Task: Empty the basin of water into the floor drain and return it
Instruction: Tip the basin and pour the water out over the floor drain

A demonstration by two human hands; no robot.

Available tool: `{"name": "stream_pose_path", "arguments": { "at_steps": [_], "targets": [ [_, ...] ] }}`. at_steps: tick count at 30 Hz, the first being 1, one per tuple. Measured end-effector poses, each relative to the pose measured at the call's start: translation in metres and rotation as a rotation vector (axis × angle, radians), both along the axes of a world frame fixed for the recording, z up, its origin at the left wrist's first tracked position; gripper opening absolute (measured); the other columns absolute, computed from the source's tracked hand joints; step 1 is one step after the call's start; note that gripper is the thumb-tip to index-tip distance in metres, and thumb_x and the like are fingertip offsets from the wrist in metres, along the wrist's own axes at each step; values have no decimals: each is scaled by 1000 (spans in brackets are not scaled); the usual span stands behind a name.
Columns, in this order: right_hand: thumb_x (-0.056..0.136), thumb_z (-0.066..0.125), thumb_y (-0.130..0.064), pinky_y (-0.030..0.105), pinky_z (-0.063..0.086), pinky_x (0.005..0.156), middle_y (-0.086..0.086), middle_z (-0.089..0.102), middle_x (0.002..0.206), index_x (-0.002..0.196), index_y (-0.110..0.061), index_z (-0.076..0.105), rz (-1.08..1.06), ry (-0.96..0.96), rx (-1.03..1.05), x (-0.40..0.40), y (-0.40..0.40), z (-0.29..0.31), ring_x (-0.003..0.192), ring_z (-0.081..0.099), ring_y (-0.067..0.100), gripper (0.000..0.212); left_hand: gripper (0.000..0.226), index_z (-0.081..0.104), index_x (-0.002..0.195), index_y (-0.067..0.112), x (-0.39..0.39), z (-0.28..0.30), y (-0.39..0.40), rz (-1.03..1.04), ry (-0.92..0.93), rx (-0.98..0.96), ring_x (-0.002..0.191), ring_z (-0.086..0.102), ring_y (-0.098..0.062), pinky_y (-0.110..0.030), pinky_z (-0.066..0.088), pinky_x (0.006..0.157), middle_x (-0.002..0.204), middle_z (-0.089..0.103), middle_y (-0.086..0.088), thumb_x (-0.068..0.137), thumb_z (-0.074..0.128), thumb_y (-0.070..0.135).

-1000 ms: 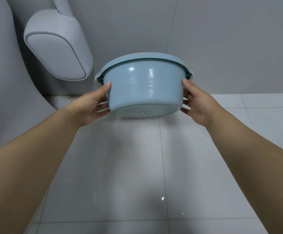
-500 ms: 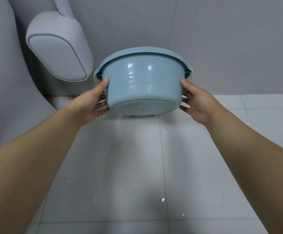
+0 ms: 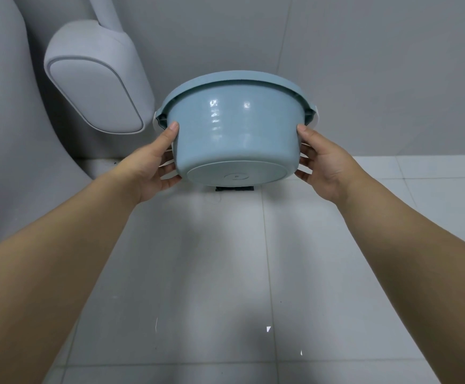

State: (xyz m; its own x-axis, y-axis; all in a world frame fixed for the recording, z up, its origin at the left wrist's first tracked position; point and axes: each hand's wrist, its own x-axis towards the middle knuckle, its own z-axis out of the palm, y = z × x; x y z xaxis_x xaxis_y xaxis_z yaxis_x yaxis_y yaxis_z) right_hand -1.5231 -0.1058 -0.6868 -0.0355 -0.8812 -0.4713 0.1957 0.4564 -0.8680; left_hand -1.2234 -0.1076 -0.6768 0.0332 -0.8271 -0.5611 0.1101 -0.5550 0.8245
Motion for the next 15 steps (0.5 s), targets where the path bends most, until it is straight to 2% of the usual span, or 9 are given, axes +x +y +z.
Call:
{"name": "stream_pose_path", "arguments": {
  "at_steps": [5,15],
  "targets": [
    [80,73,-49,33,50,89,-8,70,121,111,-34,70,-10,-4,-3,0,0,0,111,63,15,35,73,64,127,23,-1,1,-1,14,1,11,105,69,-13,-36,57,82,117,73,5,69,73,66],
    [83,71,-48,32,47,88,-10,69,119,109,-34,69,10,14,-11,1,-1,1,104,62,13,30,72,64,126,22,-1,1,-3,25,-7,32,103,70,-14,-37,57,82,114,74,3,71,71,68]
  ]
}}
